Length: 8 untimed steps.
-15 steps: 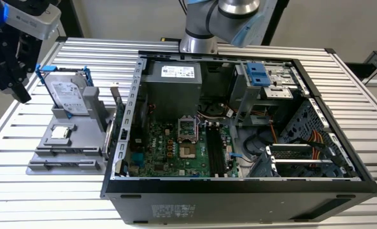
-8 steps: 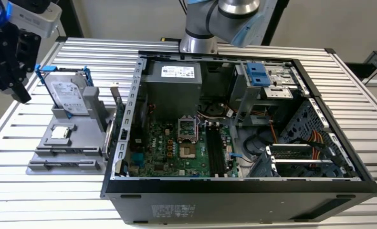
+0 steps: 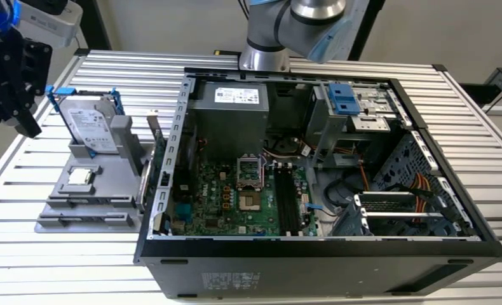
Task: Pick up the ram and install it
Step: 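Pick up the ram and move it above insertion slot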
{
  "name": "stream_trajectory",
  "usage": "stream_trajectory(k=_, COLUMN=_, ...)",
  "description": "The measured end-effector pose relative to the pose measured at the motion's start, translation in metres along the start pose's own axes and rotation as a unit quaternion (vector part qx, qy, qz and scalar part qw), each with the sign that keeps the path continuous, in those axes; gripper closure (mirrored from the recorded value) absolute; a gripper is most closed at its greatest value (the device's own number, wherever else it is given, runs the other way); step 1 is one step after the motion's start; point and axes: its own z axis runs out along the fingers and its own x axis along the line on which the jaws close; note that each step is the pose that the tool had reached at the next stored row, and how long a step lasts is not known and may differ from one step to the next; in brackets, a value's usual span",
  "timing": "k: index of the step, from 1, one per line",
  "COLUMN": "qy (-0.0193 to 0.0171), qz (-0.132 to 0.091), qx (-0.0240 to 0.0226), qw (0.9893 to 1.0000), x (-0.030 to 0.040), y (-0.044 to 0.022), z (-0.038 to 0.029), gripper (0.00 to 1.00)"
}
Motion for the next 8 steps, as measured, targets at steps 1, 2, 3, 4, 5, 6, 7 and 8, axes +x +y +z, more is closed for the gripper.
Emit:
stream_trajectory(k=1, qy=0.0002, qz=-0.004, qx=0.0001, qw=1.0, x=0.0, y=0.0, z=0.0, gripper=1.0)
stream_trajectory(k=2, qy=0.0004, qz=-0.009, qx=0.0001, qw=1.0, x=0.0, y=0.0, z=0.0, gripper=1.0)
stream_trajectory(k=3, qy=0.0006, qz=-0.013, qx=0.0002, qw=0.9999, x=0.0, y=0.0, z=0.0, gripper=1.0)
stream_trajectory(k=4, qy=0.0009, qz=-0.018, qx=0.0002, qw=0.9998, x=-0.0001, y=0.0, z=0.0, gripper=1.0)
stream_trajectory(k=5, qy=0.0011, qz=-0.022, qx=0.0003, qw=0.9998, x=-0.0001, y=0.0, z=0.0, gripper=1.0)
stream_trajectory(k=6, qy=0.0013, qz=-0.026, qx=0.0004, qw=0.9997, x=-0.0001, y=0.0001, z=0.0, gripper=1.0)
stream_trajectory(k=7, qy=0.0015, qz=-0.031, qx=0.0005, qw=0.9995, x=-0.0001, y=0.0, z=0.0, gripper=1.0)
stream_trajectory(k=8, qy=0.0017, qz=-0.035, qx=0.0005, qw=0.9994, x=-0.0001, y=0.0001, z=0.0, gripper=1.0)
